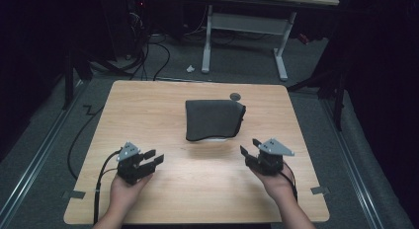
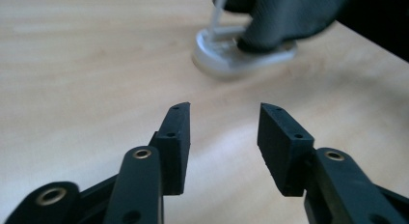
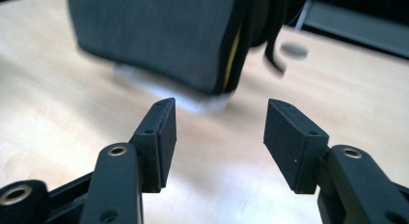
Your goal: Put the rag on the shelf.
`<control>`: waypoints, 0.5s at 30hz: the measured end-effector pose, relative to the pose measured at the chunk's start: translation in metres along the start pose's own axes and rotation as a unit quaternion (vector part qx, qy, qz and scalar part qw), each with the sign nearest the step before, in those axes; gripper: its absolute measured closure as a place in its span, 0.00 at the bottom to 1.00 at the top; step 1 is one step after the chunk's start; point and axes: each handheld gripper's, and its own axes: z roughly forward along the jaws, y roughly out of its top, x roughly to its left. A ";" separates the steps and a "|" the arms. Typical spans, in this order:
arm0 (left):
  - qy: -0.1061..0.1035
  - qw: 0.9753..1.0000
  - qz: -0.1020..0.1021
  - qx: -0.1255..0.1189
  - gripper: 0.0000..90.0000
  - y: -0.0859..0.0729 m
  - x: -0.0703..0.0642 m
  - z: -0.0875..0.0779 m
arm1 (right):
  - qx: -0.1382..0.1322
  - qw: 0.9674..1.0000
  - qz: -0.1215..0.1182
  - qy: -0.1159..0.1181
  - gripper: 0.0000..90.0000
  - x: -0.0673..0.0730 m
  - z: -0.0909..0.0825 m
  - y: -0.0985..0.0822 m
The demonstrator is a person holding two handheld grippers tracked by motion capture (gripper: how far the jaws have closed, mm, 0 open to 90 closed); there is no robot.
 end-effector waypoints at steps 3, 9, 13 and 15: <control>-0.003 1.000 0.006 0.023 0.59 -0.021 -0.013 -0.011 | 0.009 1.000 0.008 0.008 0.51 0.010 -0.012 -0.024; -0.028 0.997 0.025 0.066 0.58 -0.047 -0.040 -0.012 | 0.030 0.999 0.021 -0.015 0.53 0.022 -0.028 -0.068; -0.025 0.996 0.054 0.061 0.57 -0.043 -0.045 -0.006 | 0.045 0.999 0.025 -0.008 0.52 0.020 -0.029 -0.073; -0.028 0.996 0.052 0.064 0.57 -0.044 -0.043 -0.006 | 0.053 0.998 0.036 -0.005 0.52 0.017 -0.025 -0.075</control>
